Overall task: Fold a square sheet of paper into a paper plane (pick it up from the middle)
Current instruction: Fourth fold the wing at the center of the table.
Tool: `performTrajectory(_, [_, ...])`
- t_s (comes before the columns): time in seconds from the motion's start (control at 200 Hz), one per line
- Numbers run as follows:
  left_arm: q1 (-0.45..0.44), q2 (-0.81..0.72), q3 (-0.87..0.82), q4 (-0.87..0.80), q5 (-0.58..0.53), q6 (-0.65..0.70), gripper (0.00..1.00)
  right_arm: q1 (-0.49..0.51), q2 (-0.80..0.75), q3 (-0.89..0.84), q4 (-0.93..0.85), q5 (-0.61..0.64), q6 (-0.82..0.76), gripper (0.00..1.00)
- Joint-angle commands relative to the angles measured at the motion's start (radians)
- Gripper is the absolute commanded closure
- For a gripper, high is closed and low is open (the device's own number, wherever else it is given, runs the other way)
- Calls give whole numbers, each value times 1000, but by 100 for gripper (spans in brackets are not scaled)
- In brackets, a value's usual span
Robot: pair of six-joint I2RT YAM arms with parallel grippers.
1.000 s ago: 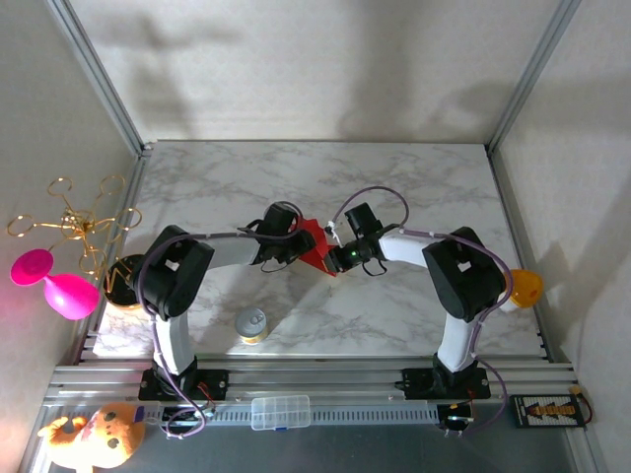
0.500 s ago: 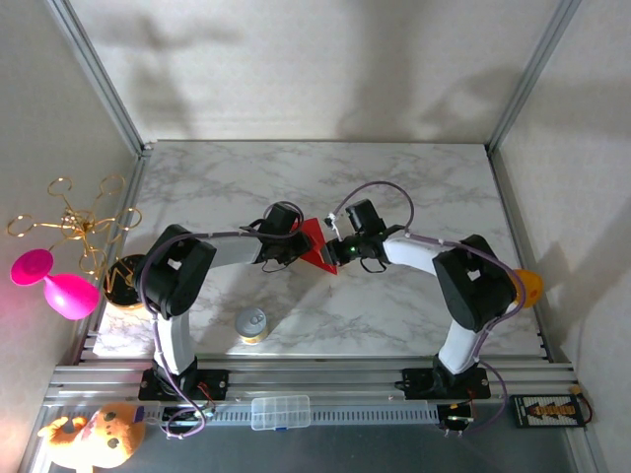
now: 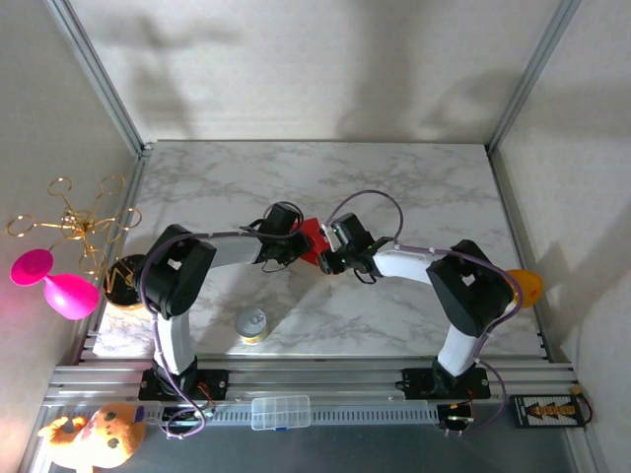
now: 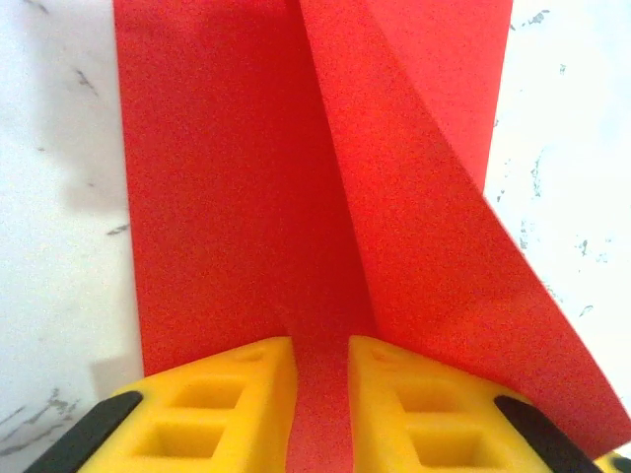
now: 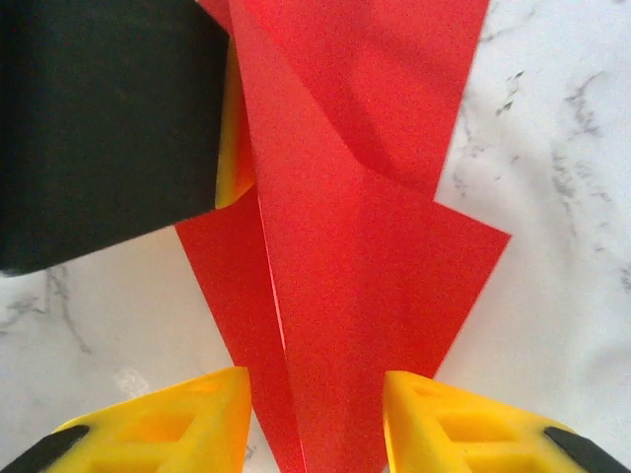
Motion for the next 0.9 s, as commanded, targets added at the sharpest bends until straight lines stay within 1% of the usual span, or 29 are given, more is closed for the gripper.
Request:
performTrajectory(0.0, [-10,72,-45,-141,-41,-3,77,14,32,39,6,51,-5,60])
performTrajectory(0.125, [-10,70,-46,-142,-41,-3,77,19,44,48,18,49,-14,64])
performTrajectory(0.361, [-10,69,-51,-141,-37,-5,77,21,56,50,29,39,-25,78])
performTrajectory(0.496, [-10,65,-53,-144,-37,-3,78,19,62,48,28,37,-31,83])
performTrajectory(0.591, [-10,65,-53,-144,-37,-3,78,19,66,46,29,44,-34,83])
performTrajectory(0.776, [-10,64,-53,-145,-35,-2,78,20,71,51,34,57,-43,76])
performTrajectory(0.896, [-10,66,-51,-144,-34,-2,78,19,78,55,35,55,-47,76])
